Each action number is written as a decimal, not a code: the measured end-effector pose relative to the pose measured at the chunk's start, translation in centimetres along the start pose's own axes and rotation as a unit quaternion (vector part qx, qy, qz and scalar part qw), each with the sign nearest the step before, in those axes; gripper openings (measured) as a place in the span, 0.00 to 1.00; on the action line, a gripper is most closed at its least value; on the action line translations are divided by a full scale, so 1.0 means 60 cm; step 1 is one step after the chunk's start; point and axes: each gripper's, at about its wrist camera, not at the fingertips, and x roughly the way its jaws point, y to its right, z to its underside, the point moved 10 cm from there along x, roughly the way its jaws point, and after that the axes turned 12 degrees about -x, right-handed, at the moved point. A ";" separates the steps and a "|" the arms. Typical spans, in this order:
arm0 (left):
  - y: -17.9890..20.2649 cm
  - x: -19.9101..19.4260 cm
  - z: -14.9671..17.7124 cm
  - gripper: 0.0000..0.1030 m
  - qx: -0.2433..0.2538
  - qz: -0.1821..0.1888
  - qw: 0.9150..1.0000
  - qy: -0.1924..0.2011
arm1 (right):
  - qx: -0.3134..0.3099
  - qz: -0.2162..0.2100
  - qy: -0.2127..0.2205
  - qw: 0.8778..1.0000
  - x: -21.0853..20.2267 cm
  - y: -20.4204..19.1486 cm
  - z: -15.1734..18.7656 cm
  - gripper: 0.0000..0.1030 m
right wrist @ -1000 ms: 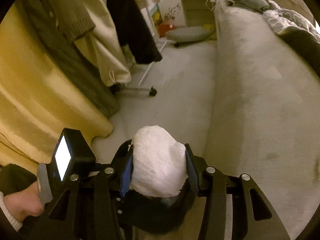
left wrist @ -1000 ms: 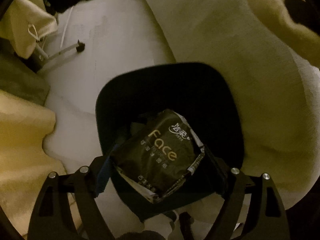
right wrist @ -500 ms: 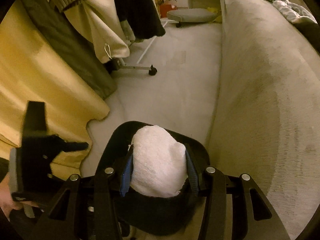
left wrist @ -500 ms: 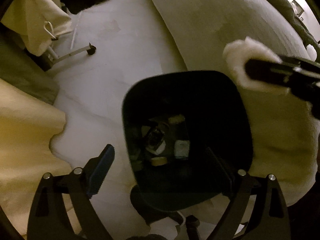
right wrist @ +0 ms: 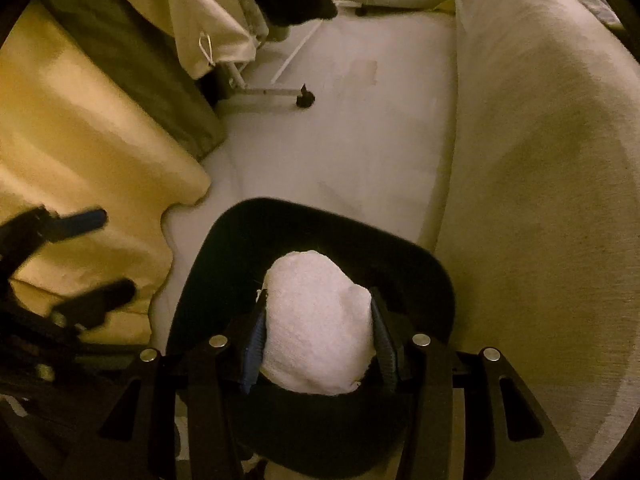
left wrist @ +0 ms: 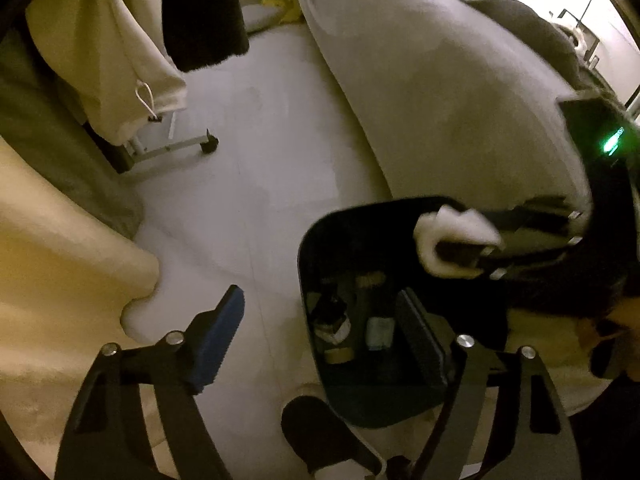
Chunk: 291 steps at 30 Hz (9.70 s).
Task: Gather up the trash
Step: 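Open left tool to drop Face pack while right tool releases tissue ball into bin, then move both tools back from the bin toward the bed, then grasp clear bubble wrap with right tool while left tool grasps black curved piece, then carry bubble wrap and black curved piece over the black bin, then open left tool to drop curved piece while right tool lowers and releases bubble wrap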
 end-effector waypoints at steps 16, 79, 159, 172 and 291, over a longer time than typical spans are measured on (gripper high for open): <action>0.033 -0.125 -0.112 0.62 -0.016 0.056 0.989 0.139 | -0.011 -0.022 -0.044 0.999 0.060 -0.028 0.047 0.70; 0.408 -0.147 -0.248 0.80 0.087 0.153 0.959 0.223 | 0.062 0.137 0.181 0.972 -0.338 0.381 0.104 0.83; 0.803 0.089 -0.118 0.48 0.258 0.105 0.947 0.162 | 0.201 0.080 0.281 0.935 -0.493 0.552 0.330 0.44; 0.771 0.045 -0.094 0.48 0.246 0.120 0.948 0.160 | 0.212 0.092 0.271 0.935 -0.489 0.525 0.348 0.44; -0.063 -0.280 -0.023 0.95 -0.059 0.033 0.970 0.234 | 0.083 0.010 0.076 0.994 -0.065 -0.034 0.017 0.76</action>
